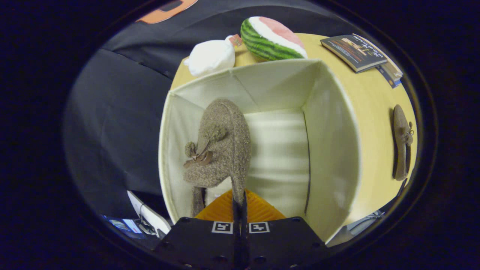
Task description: Open the storage box then place both shoes into the box .Put the left shoe in first, then the right shoe, with the right side of both shoes facing outward in a uniform manner.
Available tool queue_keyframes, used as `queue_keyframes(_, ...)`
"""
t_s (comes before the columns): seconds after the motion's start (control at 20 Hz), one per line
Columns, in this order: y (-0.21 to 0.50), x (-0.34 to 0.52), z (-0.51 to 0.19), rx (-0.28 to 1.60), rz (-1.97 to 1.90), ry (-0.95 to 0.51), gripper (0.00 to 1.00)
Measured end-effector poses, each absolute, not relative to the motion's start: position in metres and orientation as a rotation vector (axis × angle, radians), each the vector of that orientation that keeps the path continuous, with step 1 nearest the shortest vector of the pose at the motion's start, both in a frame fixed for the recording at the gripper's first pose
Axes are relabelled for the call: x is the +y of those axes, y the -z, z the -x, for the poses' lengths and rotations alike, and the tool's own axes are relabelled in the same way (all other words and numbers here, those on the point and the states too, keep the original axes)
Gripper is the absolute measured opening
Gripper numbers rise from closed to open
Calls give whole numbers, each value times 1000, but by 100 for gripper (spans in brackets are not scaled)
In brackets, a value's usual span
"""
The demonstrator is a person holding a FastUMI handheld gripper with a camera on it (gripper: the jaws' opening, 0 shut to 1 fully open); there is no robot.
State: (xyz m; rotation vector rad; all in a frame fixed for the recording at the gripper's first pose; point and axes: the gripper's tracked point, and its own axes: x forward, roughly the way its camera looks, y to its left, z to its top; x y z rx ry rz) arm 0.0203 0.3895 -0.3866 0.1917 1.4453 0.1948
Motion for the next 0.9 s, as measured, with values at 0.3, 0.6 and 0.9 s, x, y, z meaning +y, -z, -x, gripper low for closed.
queue_keyframes(0.3, 433, 394, -27, 1490, -42, -129, 1)
queue_keyframes(0.6, 437, 395, -31, 1487, -67, -152, 11)
queue_keyframes(0.9, 384, 398, -10, 1468, -114, -318, 83)
